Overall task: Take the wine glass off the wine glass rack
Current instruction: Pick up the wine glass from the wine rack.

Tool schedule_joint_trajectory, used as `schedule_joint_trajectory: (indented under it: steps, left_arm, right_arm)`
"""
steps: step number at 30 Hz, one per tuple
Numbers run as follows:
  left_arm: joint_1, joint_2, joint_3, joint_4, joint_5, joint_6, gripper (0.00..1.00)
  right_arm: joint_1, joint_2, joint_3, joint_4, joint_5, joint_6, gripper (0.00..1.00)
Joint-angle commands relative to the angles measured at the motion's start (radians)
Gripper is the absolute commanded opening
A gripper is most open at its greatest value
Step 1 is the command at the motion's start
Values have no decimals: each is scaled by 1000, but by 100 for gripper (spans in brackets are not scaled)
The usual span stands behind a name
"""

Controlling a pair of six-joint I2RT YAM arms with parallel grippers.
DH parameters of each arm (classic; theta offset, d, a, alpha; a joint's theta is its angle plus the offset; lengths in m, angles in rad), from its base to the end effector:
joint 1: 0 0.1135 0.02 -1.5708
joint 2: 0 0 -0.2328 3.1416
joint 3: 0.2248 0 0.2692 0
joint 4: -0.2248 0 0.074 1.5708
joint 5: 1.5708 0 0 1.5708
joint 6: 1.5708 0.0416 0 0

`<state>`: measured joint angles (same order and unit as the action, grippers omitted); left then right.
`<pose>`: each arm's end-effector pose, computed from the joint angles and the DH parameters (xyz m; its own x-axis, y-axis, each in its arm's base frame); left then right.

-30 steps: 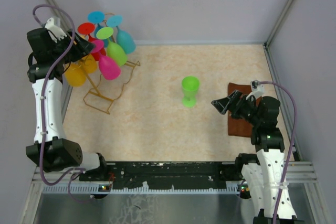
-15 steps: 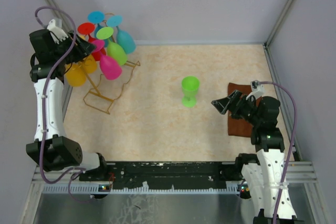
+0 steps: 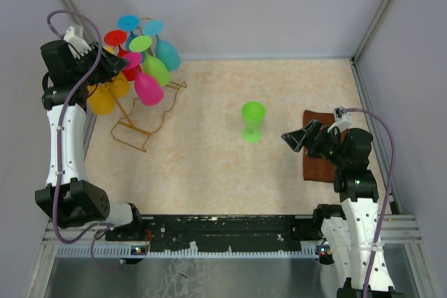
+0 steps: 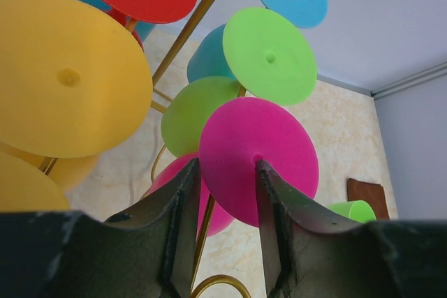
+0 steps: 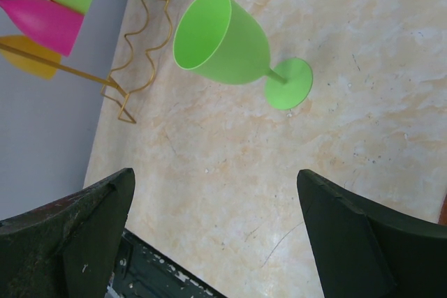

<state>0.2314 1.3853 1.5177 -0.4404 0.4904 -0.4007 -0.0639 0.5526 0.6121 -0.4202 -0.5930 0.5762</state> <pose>0.3303 0.0577 0.4029 -0.3632 -0.4391 -0.8218 0.1009 0.8583 -0.5032 0.1829 0.0116 0.2729 -0.5508 0.4880 -0.6771 -0.2013 0.7097 0.6752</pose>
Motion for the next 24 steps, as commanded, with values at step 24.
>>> schedule_joint_trajectory:
  steps: [24]
  left_arm:
    - [4, -77, -125, 170, -47, -182, 35]
  right_arm:
    - [-8, 3, 64, 0, 5, -21, 99]
